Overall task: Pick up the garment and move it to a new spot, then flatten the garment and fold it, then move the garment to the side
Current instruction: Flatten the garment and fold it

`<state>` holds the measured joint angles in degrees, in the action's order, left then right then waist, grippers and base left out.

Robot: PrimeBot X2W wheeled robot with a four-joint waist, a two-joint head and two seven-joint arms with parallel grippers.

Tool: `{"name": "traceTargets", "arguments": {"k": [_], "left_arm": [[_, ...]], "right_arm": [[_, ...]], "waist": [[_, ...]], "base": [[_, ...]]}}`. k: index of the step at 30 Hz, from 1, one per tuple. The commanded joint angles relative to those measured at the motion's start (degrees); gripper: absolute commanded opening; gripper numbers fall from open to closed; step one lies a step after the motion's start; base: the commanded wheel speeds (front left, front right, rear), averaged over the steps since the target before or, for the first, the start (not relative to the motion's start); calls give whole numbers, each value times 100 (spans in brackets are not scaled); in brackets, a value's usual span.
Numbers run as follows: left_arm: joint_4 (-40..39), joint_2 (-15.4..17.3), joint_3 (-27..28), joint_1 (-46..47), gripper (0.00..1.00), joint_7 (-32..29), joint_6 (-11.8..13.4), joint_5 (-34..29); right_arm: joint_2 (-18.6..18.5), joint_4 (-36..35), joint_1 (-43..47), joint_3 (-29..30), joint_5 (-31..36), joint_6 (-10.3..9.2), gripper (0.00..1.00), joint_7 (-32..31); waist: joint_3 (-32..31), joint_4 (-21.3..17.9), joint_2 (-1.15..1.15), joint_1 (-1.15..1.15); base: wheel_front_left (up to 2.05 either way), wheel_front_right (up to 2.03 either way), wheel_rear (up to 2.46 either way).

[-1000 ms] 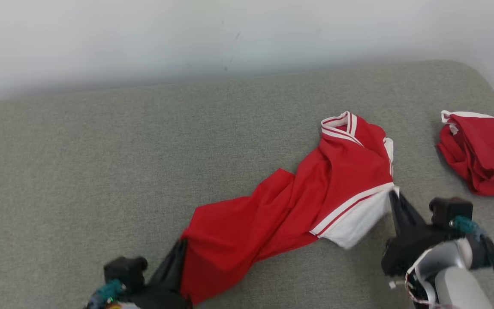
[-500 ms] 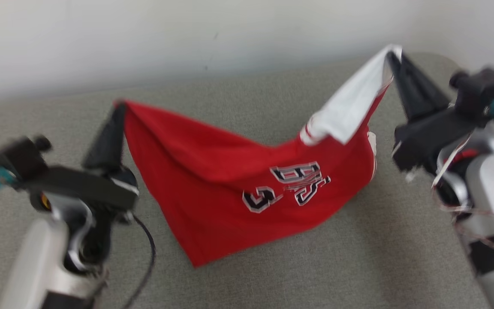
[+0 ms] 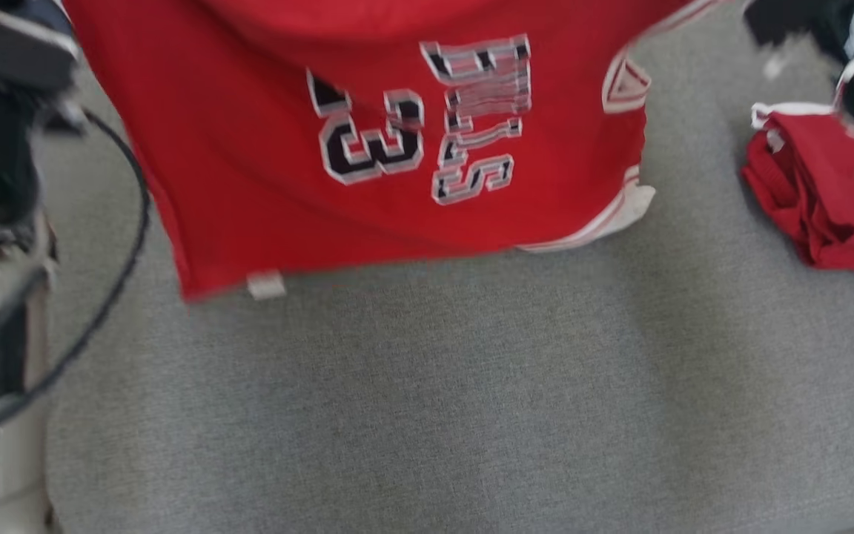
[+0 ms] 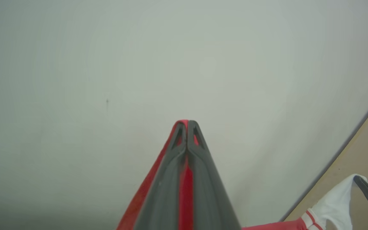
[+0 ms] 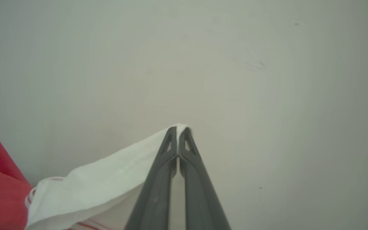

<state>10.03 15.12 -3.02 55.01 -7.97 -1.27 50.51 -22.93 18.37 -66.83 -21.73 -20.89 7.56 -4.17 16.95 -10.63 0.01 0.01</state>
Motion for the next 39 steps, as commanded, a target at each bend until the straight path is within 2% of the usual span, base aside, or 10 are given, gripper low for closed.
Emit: {"name": "traceTargets", "arguments": {"k": [1, 10, 16, 19, 22, 25, 29, 34, 39], "left_arm": [[51, 64, 25, 321, 0, 69, 32, -102], [361, 259, 141, 1845, 0, 707, 192, -636], [660, 300, 179, 2715, 0, 1388, 107, -931], [736, 333, 168, 2946, 0, 1661, -17, -1014], [788, 316, 209, 3012, 0, 1816, -147, -922], [905, 347, 178, 2777, 0, 1849, -289, -858], [1043, 372, 151, 2324, 0, 1946, -402, -787], [1009, 391, 49, 1469, 0, 1937, -538, -569], [649, 362, -88, 444, 0, 1858, -593, -237]], "right_arm": [[15, 109, -332, -5, 88, -14, 0, 127], [183, 824, -1685, 497, 433, -14, 0, 925], [523, 1228, -2557, 1590, 1041, -14, 0, 1767], [734, 1147, -2840, 2194, 1448, -14, 0, 1916], [935, 548, -2953, 2606, 1791, -14, 0, 1930], [1078, 276, -2511, 2641, 2048, -14, 0, 1923], [1015, 223, -2000, 2280, 2144, -14, 0, 1926], [722, -137, -1033, 1655, 1898, -14, 0, 1927], [288, -491, -28, 1213, 1511, -14, 0, 1927]], "waist": [[533, -147, -1, -1], [1285, -240, -1, -1], [1571, -253, -1, -1], [1682, -248, -1, -1], [1875, -249, -1, -1], [2065, -256, -1, -1], [2206, -229, -1, -1], [2164, -145, -1, -1], [1922, -1, -1, -1]], "base": [[0, 0, 0], [0, 0, 0], [0, 0, 0], [0, 0, 0], [0, 0, 0], [0, 0, 0], [0, 0, 0], [0, 0, 0], [0, 0, 0]]}}
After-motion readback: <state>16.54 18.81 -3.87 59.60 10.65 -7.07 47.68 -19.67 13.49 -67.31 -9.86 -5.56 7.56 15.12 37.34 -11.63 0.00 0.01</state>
